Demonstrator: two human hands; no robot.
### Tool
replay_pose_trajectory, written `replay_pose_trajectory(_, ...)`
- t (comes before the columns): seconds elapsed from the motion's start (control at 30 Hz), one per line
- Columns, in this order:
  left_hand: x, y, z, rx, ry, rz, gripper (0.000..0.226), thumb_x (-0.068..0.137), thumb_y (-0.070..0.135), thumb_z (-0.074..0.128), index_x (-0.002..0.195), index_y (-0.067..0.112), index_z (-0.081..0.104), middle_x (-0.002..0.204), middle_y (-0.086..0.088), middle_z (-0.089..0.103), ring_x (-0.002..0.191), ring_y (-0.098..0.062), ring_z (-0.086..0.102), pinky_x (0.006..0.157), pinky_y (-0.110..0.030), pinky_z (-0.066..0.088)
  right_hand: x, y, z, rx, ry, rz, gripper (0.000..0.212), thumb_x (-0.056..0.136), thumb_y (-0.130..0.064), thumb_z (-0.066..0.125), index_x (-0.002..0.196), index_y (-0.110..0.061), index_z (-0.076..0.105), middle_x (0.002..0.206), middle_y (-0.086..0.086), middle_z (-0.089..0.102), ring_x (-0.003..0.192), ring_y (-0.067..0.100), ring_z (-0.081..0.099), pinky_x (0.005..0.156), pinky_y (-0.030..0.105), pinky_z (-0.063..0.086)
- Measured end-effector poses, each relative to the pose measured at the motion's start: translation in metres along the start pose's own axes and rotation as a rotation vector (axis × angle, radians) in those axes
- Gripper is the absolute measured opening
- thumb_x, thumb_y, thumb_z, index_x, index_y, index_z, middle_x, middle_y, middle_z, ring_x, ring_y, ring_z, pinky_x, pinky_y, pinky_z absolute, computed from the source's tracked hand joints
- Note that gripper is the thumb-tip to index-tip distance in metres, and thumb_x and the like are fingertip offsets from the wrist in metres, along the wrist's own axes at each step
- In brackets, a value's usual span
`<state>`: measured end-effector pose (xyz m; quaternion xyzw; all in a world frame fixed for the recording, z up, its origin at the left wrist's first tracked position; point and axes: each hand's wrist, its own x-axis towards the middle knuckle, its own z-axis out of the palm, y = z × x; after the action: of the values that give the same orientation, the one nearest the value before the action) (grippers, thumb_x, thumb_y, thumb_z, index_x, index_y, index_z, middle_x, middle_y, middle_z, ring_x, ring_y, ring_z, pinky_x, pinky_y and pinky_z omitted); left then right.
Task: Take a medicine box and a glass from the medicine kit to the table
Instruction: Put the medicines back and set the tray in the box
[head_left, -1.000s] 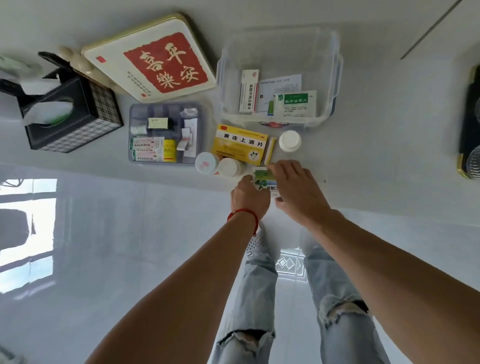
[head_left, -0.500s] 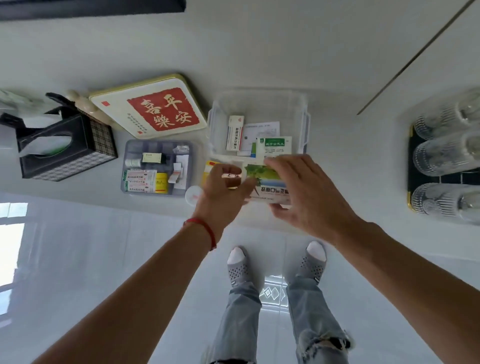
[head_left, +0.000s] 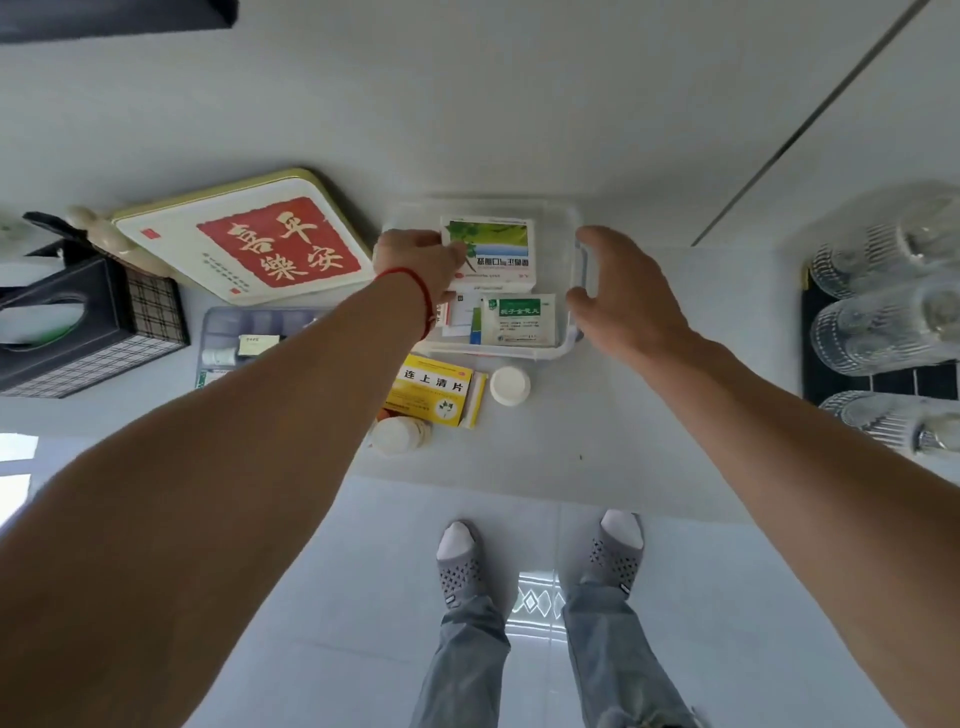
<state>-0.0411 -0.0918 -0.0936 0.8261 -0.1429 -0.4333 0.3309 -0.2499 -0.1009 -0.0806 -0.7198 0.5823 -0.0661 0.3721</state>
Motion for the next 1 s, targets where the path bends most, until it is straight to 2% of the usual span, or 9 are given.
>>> replay_pose_trajectory(0.13, 0.016, -0.012, 0.014, 0.032, 0.030, 0.051, 0.039, 0.084, 0.019, 0.078, 0.122, 0.020, 0.068, 0.096, 0.000, 0.075, 0.083, -0.015, 0.075, 0.073, -0.030, 0.064, -0.003, 0.005, 0.006, 0.007, -0.020, -0.022, 0.065, 0.092, -0.011, 0.064, 0.149, -0.016, 0.033, 0.143, 0.009, 0.056, 0.128, 0.032, 0.056, 0.101, 0.044, 0.050)
replay_pose_trajectory(0.3, 0.027, -0.027, 0.024, -0.018, 0.013, 0.006, 0.037, 0.090, 0.020, 0.071, 0.127, 0.017, 0.065, 0.085, 0.003, 0.073, 0.078, -0.011, 0.072, 0.061, -0.022, 0.058, -0.004, 0.008, 0.007, 0.052, -0.023, -0.006, 0.068, 0.094, -0.010, 0.062, 0.153, -0.020, 0.030, 0.146, 0.007, 0.056, 0.130, 0.031, 0.055, 0.103, 0.043, 0.049)
replay_pose_trajectory(0.4, 0.031, -0.034, 0.031, 0.014, -0.021, 0.036, 0.026, 0.091, 0.020, 0.069, 0.116, 0.016, 0.073, 0.083, 0.002, 0.075, 0.059, -0.005, 0.064, 0.054, -0.018, 0.053, -0.006, 0.009, 0.006, 0.064, -0.019, -0.024, 0.064, 0.094, -0.009, 0.061, 0.150, -0.019, 0.032, 0.144, 0.007, 0.057, 0.128, 0.032, 0.056, 0.099, 0.042, 0.049)
replay_pose_trajectory(0.5, 0.030, -0.037, 0.040, 0.026, -0.078, 0.023, 0.022, 0.091, 0.019, 0.070, 0.113, 0.018, 0.072, 0.090, 0.003, 0.076, 0.075, -0.009, 0.071, 0.073, -0.026, 0.062, -0.006, 0.010, 0.006, 0.072, -0.021, -0.048, 0.061, 0.094, -0.008, 0.061, 0.147, -0.018, 0.033, 0.143, 0.006, 0.058, 0.126, 0.031, 0.059, 0.098, 0.045, 0.052)
replay_pose_trajectory(0.57, 0.030, -0.037, 0.045, 0.118, -0.086, 0.043, 0.024, 0.091, 0.024, 0.069, 0.115, 0.018, 0.071, 0.095, 0.003, 0.076, 0.080, -0.011, 0.072, 0.074, -0.028, 0.062, -0.006, 0.010, 0.007, 0.076, -0.028, -0.055, 0.061, 0.094, -0.009, 0.061, 0.147, -0.018, 0.033, 0.144, 0.006, 0.057, 0.127, 0.031, 0.058, 0.100, 0.048, 0.051)
replay_pose_trajectory(0.67, 0.027, -0.030, 0.044, 0.391, -0.057, 0.150, 0.019, 0.093, 0.035, 0.065, 0.104, 0.023, 0.075, 0.084, 0.009, 0.074, 0.070, -0.005, 0.066, 0.057, -0.019, 0.053, -0.005, 0.011, 0.007, 0.084, -0.033, -0.048, 0.063, 0.094, -0.010, 0.061, 0.149, -0.019, 0.031, 0.146, 0.006, 0.056, 0.131, 0.031, 0.056, 0.102, 0.049, 0.051)
replay_pose_trajectory(0.77, 0.028, -0.023, 0.041, 0.455, -0.078, 0.156, 0.028, 0.090, 0.032, 0.071, 0.117, 0.022, 0.073, 0.101, 0.001, 0.076, 0.086, -0.014, 0.073, 0.077, -0.029, 0.062, -0.006, 0.011, 0.008, 0.083, -0.031, -0.032, 0.065, 0.095, -0.011, 0.062, 0.150, -0.021, 0.029, 0.147, 0.005, 0.055, 0.132, 0.030, 0.055, 0.103, 0.048, 0.051)
replay_pose_trajectory(0.9, 0.029, -0.013, 0.032, 0.306, -0.177, 0.143, 0.031, 0.092, 0.009, 0.066, 0.122, 0.013, 0.069, 0.120, -0.007, 0.069, 0.110, -0.024, 0.067, 0.095, -0.036, 0.056, -0.005, 0.008, 0.009, 0.055, -0.028, -0.017, 0.064, 0.096, -0.012, 0.062, 0.149, -0.023, 0.028, 0.144, 0.005, 0.057, 0.126, 0.030, 0.060, 0.097, 0.047, 0.055)
replay_pose_trajectory(1.0, 0.015, -0.005, 0.017, 0.882, -0.278, 0.305, 0.025, 0.101, 0.015, 0.054, 0.120, 0.007, 0.068, 0.125, -0.006, 0.063, 0.120, -0.026, 0.058, 0.102, -0.034, 0.047, -0.003, 0.009, 0.012, 0.014, -0.005, -0.011, 0.062, 0.096, -0.012, 0.063, 0.147, -0.023, 0.029, 0.141, 0.005, 0.060, 0.118, 0.031, 0.064, 0.085, 0.040, 0.053)
